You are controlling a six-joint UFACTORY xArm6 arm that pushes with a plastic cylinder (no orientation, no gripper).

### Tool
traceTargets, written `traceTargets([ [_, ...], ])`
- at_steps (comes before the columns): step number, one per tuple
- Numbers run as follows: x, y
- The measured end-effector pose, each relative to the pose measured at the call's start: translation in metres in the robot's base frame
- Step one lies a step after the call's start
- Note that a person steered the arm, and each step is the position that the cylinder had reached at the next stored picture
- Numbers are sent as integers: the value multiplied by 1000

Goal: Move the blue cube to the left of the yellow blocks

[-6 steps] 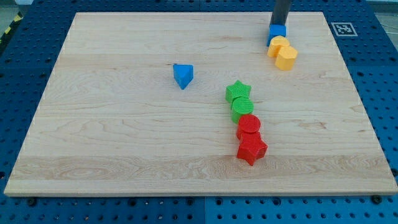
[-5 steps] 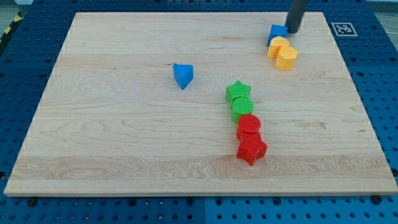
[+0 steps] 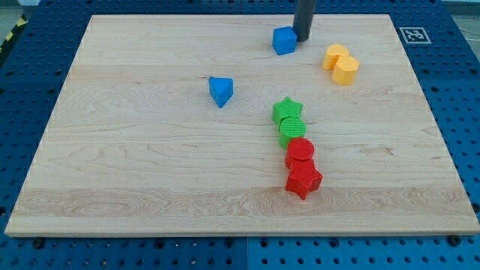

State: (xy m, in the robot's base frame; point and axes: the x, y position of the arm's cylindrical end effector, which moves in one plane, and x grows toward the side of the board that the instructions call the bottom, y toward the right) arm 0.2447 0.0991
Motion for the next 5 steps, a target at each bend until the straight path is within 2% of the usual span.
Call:
traceTargets([
  [1, -7, -34],
  [2, 3, -37],
  [4, 64, -33],
  [5, 68, -16],
])
